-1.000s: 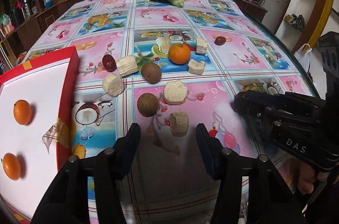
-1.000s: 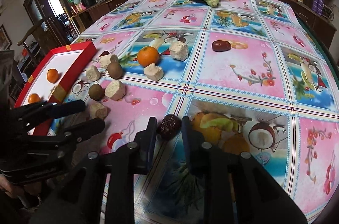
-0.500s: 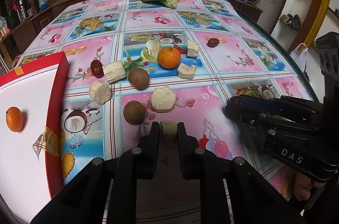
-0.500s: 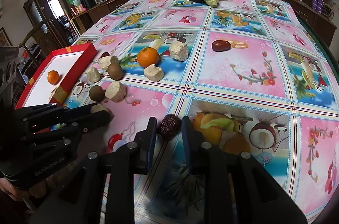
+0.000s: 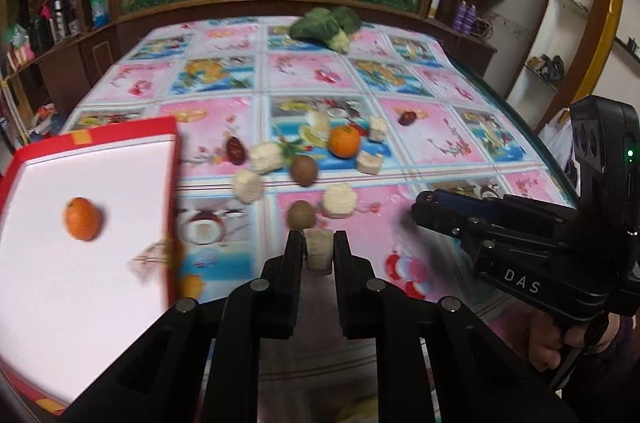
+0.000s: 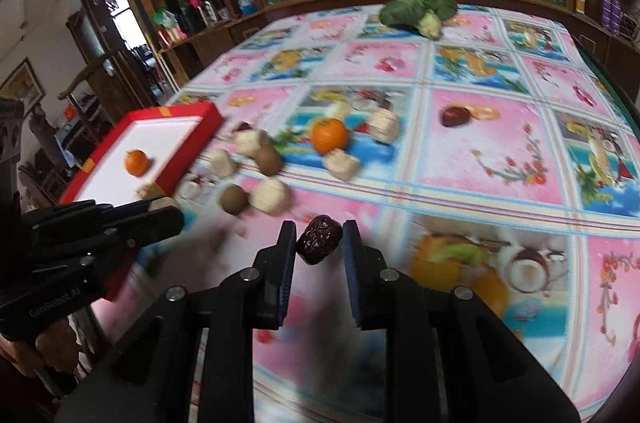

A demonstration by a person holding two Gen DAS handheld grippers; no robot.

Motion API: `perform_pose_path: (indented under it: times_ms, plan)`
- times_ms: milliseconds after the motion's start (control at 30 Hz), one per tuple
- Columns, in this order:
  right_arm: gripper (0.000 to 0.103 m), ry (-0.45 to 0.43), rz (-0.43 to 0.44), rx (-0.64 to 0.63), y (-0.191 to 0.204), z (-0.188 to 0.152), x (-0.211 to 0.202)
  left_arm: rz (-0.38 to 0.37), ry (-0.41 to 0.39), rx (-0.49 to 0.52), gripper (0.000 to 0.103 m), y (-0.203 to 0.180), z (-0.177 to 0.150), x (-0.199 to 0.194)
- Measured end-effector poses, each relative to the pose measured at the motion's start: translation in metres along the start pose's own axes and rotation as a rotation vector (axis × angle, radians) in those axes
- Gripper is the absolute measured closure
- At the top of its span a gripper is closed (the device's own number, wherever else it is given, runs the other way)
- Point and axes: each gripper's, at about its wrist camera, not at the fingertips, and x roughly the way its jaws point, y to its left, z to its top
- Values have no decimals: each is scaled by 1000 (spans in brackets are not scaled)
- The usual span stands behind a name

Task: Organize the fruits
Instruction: 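Grasp a red date with the right tool while the left tool grasps a beige piece, then carry the date and beige piece into the tray and open both tools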

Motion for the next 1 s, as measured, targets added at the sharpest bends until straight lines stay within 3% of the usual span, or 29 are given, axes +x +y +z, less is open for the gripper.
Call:
perform_pose_path:
  times_ms: [267,400,533,733,1000]
  plan:
    - [77,-6,129,-133,86,24,20,149,-60,-147,89,79,-12,-43]
    - [77,16,195,-228,141,31,41,251,-84,-255,89,131,-22,-57]
    - [77,58,241,-305,189,33,66,313,-85,-297,89,158,-30,-63]
    - [77,156,264,-364,233,28,100,338,-48,-321,89,179,-40,-59]
    - [77,229,231,-363,239,23,119,344,9,-327,89,192,-51,-48]
